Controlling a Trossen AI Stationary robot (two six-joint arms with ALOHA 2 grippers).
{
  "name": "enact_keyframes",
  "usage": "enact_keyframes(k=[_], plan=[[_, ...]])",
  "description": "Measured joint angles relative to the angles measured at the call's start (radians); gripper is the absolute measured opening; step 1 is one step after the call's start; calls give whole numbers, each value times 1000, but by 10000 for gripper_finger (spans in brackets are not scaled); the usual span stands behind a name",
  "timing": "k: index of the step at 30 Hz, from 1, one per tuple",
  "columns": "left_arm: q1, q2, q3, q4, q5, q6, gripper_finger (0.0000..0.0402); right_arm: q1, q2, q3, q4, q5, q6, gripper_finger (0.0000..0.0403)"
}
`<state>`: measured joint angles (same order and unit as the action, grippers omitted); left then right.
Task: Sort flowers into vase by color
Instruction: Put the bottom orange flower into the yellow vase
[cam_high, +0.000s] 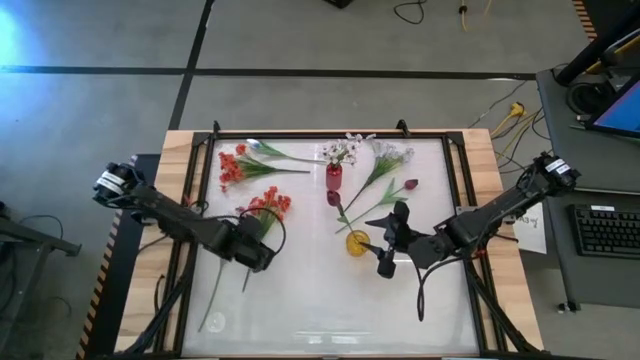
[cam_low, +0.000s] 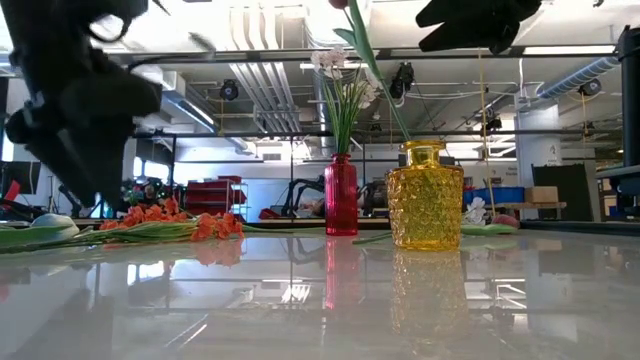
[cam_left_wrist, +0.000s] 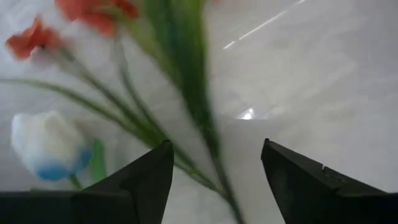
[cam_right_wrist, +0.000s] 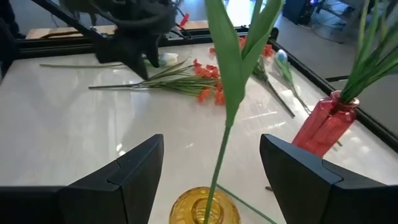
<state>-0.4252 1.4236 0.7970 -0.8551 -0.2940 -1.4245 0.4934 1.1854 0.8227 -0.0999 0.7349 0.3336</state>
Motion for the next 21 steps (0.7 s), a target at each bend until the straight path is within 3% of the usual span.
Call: enact_keyframes(k=[5, 21], plan=[[-19, 43, -25, -2, 19, -79, 231, 0, 0, 0, 1, -11, 8, 256], [-13, 128, -31, 40, -37, -57, 231, 0, 0, 3, 8, -12, 8, 259]])
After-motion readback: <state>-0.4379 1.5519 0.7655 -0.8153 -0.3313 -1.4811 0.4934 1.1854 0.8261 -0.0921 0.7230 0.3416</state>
